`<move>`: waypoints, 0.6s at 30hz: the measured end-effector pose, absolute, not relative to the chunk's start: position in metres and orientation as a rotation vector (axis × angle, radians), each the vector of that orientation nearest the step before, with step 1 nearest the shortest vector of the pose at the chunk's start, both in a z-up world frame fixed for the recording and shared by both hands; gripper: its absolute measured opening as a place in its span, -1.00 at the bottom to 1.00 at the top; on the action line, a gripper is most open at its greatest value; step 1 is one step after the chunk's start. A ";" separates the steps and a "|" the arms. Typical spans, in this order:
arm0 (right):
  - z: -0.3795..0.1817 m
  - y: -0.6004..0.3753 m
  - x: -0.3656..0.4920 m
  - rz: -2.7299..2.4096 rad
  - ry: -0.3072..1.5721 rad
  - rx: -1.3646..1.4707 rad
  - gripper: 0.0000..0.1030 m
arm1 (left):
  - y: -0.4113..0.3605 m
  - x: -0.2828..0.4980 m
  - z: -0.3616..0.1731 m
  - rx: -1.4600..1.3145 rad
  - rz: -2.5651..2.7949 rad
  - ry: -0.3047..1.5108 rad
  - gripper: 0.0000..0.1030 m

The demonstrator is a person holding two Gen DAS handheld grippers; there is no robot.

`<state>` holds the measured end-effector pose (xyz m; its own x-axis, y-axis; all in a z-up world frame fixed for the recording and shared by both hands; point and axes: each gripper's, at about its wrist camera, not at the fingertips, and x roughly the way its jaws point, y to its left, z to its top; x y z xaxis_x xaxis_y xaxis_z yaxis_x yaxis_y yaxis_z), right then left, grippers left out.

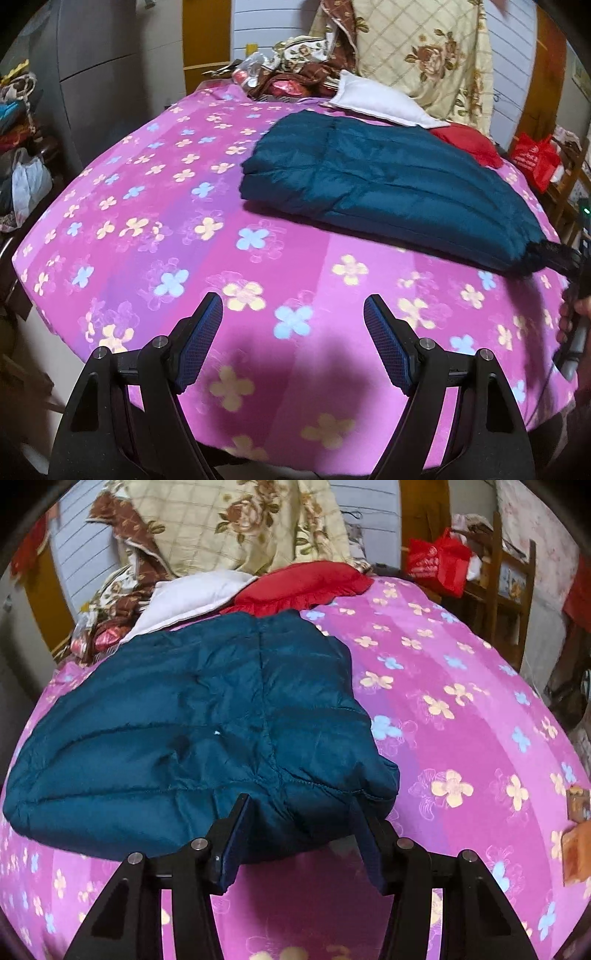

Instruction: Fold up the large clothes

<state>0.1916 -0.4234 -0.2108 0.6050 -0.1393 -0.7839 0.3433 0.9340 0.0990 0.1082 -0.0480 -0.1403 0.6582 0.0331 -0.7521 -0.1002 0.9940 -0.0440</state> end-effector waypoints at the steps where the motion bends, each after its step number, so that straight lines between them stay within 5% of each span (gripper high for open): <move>1: -0.207 -0.420 0.190 -0.277 0.866 0.242 0.01 | -0.045 0.110 -0.142 -0.089 0.085 0.847 0.54; 15: -0.190 -0.323 0.316 -0.106 0.850 0.197 0.02 | -0.030 0.126 -0.171 -0.124 0.114 0.860 0.54; 18: -0.212 -0.321 0.342 -0.141 0.897 0.242 0.23 | -0.025 0.130 -0.180 -0.135 0.110 0.876 0.54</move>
